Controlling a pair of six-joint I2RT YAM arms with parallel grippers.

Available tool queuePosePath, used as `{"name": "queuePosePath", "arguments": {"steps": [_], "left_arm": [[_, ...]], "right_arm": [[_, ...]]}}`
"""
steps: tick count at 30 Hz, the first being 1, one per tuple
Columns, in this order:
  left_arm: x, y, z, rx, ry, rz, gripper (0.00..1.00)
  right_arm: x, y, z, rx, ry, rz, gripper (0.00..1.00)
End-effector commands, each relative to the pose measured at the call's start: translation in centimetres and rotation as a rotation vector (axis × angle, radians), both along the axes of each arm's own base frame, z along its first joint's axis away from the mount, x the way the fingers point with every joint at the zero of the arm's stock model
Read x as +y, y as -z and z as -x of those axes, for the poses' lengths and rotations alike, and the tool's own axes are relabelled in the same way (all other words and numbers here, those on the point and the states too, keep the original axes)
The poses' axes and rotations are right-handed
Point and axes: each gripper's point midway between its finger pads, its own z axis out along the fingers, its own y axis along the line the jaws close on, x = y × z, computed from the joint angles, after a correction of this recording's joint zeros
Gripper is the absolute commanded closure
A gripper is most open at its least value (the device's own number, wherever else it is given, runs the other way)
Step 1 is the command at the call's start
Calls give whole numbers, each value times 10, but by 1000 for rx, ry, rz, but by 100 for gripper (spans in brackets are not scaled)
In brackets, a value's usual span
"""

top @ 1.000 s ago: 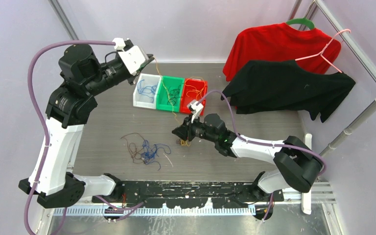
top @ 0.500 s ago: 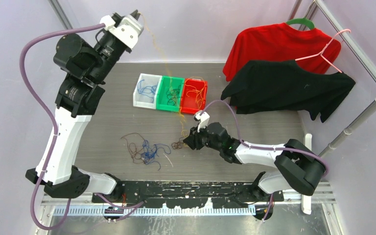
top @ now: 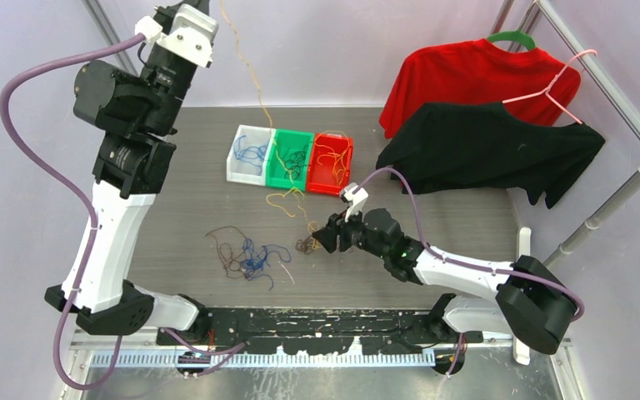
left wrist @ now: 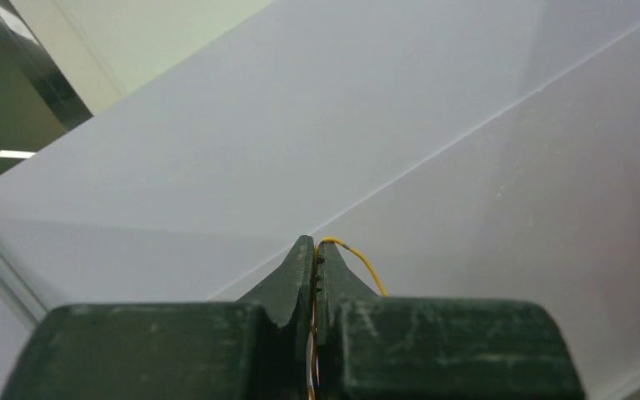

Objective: Untangle the cables
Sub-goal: Untie the cable.

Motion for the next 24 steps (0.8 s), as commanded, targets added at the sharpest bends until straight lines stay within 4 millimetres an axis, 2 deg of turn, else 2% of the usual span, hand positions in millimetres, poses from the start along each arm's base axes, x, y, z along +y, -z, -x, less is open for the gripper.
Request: {"name": "queuePosePath", "arguments": {"steps": [1, 7, 9, 13, 15, 17, 20, 21, 24], "left_arm": [[30, -57, 34, -197, -51, 131, 100], [35, -75, 46, -251, -65, 122, 100], [40, -88, 53, -298, -88, 122, 100], [50, -118, 75, -406, -116, 117, 100], [45, -117, 76, -389, -93, 87, 100], [33, -102, 70, -332, -44, 39, 100], [9, -61, 55, -208, 44, -48, 100], [2, -45, 50, -160, 69, -69, 100], [-15, 3, 33, -31, 121, -120, 100]], "right_arm": [[-5, 3, -1, -5, 18, 10, 52], [-9, 19, 0, 44, 40, 32, 93], [-13, 28, -1, 69, 66, 57, 99], [-24, 41, -3, 104, 129, 80, 98], [-21, 37, -1, 106, 118, 56, 84], [-16, 21, 1, 91, 94, 14, 64], [-5, -19, 6, 38, 32, -77, 39], [-3, -34, 9, 15, 6, -107, 33], [-1, -76, 16, -43, -40, -175, 26]]}}
